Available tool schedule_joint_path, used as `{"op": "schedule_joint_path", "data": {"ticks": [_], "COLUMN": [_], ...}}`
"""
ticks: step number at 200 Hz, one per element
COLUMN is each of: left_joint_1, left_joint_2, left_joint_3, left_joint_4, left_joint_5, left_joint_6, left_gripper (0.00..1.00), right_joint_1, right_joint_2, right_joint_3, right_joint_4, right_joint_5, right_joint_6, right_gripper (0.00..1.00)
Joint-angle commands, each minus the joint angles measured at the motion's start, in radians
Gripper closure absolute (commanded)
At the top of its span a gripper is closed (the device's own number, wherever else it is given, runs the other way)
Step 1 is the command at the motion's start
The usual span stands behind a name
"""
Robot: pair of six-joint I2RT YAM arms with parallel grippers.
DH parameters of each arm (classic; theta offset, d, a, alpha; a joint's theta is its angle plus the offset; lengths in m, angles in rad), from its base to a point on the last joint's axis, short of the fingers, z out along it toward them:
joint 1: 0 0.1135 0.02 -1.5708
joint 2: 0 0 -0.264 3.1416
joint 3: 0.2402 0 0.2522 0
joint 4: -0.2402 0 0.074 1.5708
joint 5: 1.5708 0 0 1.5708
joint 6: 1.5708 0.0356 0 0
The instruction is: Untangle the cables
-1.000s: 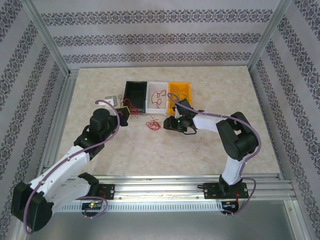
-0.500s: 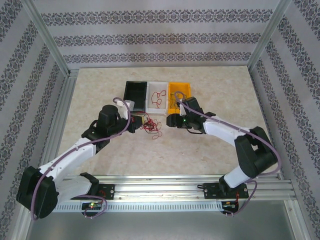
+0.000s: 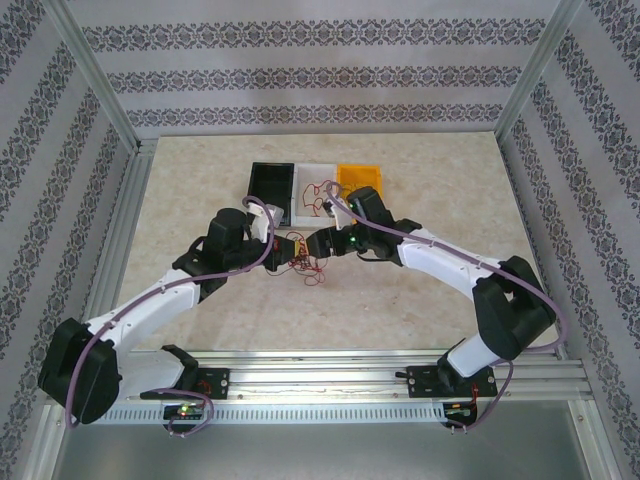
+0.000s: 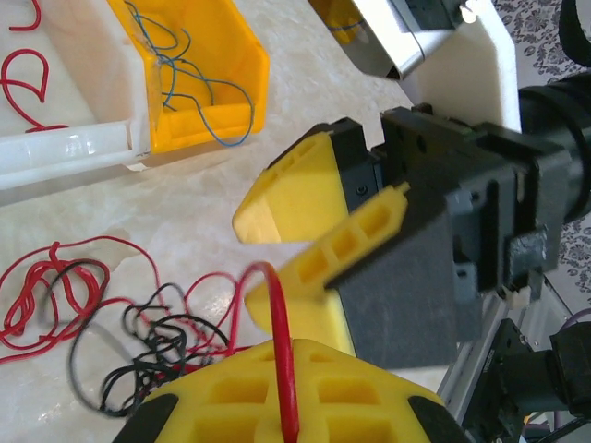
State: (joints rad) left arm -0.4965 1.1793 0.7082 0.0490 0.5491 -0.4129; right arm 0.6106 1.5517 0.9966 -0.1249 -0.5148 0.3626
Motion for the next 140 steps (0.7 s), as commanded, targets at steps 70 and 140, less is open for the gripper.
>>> {"op": "schedule_joint_path", "data": {"ticks": [70, 140], "left_joint_1": [-0.013, -0.014], "left_joint_2": [0.056, -0.02], "left_joint_3": [0.007, 0.014], "left_joint_4": [0.086, 0.183], "left_joint_5": [0.052, 0.161], "left_joint_6": [0.006, -0.069], "left_gripper": [1.0, 1.0], "right_joint_1": [0.031, 0.039], "right_joint_2": [0.021, 0.276], "right_joint_3": [-0.004, 0.09], "right_joint_4": [-0.017, -0.055], "right_joint_5": [0.009, 0.23], "right_joint_6": [-0.039, 0.044], "right_gripper": [0.24, 0.27]}}
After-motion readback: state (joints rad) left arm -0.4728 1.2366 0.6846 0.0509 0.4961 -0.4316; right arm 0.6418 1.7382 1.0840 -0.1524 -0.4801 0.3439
